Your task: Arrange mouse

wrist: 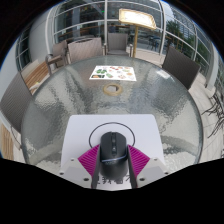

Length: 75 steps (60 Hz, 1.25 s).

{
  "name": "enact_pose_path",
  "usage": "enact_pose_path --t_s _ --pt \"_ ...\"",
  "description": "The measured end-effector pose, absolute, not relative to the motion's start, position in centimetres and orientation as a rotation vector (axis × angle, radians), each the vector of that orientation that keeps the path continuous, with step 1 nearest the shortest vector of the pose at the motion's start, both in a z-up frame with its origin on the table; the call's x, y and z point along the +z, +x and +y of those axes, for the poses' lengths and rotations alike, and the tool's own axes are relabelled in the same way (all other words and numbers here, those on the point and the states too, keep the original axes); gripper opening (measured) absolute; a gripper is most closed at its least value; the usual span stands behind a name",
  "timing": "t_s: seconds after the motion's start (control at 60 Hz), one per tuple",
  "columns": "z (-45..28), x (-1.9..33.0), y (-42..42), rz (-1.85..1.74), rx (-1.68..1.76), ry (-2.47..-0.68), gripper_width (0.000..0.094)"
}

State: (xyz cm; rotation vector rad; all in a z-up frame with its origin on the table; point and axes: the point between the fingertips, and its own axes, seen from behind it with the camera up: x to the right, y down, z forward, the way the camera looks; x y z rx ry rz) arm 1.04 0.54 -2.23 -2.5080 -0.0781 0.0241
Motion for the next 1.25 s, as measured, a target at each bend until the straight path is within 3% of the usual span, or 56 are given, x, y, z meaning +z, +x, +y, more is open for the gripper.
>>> enact_pose_path --t_s 0.033,0.1,0.133,0.433,0.567,0.817,1.25 --pt "0.5 -2.3 1.1 -0.073 0.025 -2.517 0.0515" --pt "0.5 -1.0 2.2 -0.043 0.000 -2.525 0.0815" --pt "0.8 0.1 2.3 -0.033 0.002 -2.506 0.0876" --pt "-3.5 16.6 2.4 -0.013 0.070 -2.327 0.0855" --pt "-8.3 21.4 2.9 -0.061 0.043 -2.253 0.0858" --pt "-14.9 24.0 4.8 -0.092 0.025 -2.215 0.0864" --pt "-19.0 23.3 6.1 -0.075 0.069 -2.199 0.0867"
